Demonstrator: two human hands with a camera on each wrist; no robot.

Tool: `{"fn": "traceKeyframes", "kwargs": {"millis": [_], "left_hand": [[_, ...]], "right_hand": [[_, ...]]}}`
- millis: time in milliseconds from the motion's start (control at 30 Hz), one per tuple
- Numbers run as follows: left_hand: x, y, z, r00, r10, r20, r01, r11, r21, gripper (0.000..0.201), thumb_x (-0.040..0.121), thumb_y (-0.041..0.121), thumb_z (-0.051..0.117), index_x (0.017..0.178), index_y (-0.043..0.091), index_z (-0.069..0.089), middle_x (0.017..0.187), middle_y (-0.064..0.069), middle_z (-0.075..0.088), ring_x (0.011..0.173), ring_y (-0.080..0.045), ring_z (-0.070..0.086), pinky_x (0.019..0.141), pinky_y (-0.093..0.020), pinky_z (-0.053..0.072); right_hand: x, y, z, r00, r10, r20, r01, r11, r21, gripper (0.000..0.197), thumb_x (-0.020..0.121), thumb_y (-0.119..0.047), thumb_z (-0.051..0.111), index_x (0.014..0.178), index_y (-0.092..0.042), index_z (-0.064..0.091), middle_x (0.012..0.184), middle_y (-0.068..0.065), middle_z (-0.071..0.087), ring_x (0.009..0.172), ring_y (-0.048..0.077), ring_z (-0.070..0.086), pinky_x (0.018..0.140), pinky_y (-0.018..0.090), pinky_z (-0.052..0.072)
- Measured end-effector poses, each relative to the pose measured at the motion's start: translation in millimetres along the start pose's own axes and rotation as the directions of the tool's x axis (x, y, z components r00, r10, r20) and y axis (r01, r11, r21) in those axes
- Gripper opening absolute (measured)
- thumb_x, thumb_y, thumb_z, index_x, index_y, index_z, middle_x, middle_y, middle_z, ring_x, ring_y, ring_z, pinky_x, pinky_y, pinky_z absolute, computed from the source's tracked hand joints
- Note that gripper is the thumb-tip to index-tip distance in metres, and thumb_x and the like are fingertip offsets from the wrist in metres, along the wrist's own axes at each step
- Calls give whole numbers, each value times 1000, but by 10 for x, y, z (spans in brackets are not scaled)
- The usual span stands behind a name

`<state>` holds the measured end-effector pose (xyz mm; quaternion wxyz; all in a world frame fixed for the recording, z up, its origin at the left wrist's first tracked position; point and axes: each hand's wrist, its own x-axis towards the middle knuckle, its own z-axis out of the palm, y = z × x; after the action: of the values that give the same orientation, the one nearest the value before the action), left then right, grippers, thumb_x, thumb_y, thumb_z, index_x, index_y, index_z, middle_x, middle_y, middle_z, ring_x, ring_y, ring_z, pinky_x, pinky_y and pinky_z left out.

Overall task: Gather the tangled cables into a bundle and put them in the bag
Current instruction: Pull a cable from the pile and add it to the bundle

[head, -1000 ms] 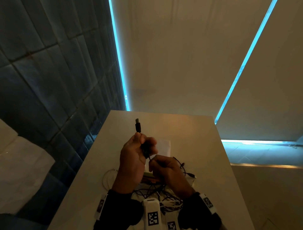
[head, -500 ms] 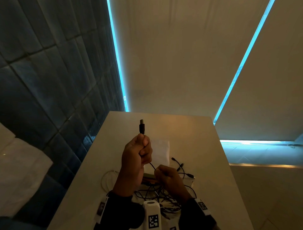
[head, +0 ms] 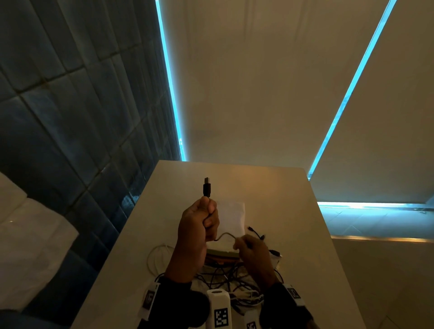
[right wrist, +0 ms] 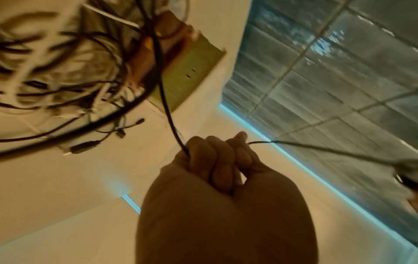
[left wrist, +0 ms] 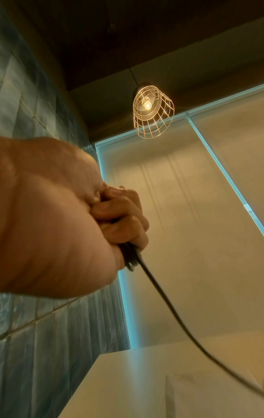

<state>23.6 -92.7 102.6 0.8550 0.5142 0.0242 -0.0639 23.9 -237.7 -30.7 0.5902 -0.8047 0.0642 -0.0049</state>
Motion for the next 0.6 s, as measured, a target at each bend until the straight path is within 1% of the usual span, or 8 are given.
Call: {"fn": "traceKeyframes", "kwargs": {"millis": [67, 167, 300, 367, 433, 500, 567, 600], "left_hand": [[12, 8, -6, 1000, -4, -19, 5, 999, 39, 37, 103, 20, 26, 70, 10, 41, 46, 6, 32, 36, -5, 17, 34, -14, 18], [11, -7, 15, 997, -8, -70, 18, 990, 142, 37, 103, 21, 27, 71, 11, 42, 47, 2, 41, 36, -7, 22, 35, -16, 19], [19, -73, 22, 985, 0, -170, 40, 972, 232, 36, 103, 18, 30, 71, 9, 45, 64, -8, 60, 41, -11, 42, 39, -20, 30], [15, -65, 5, 981, 6, -192, 34, 978, 206, 35, 103, 19, 32, 71, 9, 46, 72, -11, 63, 50, -13, 54, 45, -24, 38], [10, -24, -7, 980, 0, -199, 32, 986, 161, 36, 102, 21, 33, 71, 10, 46, 73, -9, 66, 60, -16, 62, 51, -26, 46], [17, 2, -12, 980, -19, -200, 54, 984, 171, 37, 102, 22, 32, 71, 10, 46, 69, -7, 62, 62, -20, 60, 53, -27, 50], [14, -10, -9, 980, -54, -192, 94, 973, 209, 38, 103, 23, 32, 70, 10, 45, 68, -7, 60, 60, -21, 56, 54, -27, 47], [5, -19, -4, 981, -77, -180, 113, 973, 201, 38, 103, 23, 32, 70, 10, 44, 68, -6, 62, 59, -20, 56, 54, -27, 46]], "right_hand": [[6, -215, -67, 999, -24, -36, 29, 992, 127, 27, 93, -12, 57, 67, -10, 61, 54, -1, 44, 48, 12, 38, 48, 22, 33], [-44, -565, -147, 993, -116, -38, 122, 956, 268, 24, 96, -14, 55, 75, -1, 61, 53, 4, 40, 45, 12, 30, 44, 23, 27], [-147, -883, -161, 966, -239, 98, 186, 907, 377, 25, 96, -13, 53, 78, 3, 58, 51, 3, 36, 42, 11, 26, 43, 21, 24], [-186, -932, -160, 954, -261, 150, 180, 894, 412, 27, 97, -15, 54, 76, 1, 57, 51, 6, 34, 42, 11, 25, 45, 21, 23], [-212, -953, -179, 948, -263, 177, 165, 887, 432, 27, 94, -19, 56, 73, -3, 58, 52, 7, 33, 42, 11, 25, 45, 20, 23], [-243, -977, -192, 941, -271, 205, 157, 882, 445, 25, 92, -19, 56, 71, -7, 59, 52, 9, 34, 42, 11, 25, 45, 20, 23], [-262, -994, -192, 933, -272, 234, 143, 880, 453, 27, 96, -11, 54, 70, -9, 61, 52, 6, 36, 43, 11, 26, 45, 20, 24], [-268, -1000, -191, 929, -267, 256, 132, 886, 445, 28, 96, -8, 53, 70, -10, 62, 51, 4, 38, 43, 11, 27, 45, 20, 26]]}}
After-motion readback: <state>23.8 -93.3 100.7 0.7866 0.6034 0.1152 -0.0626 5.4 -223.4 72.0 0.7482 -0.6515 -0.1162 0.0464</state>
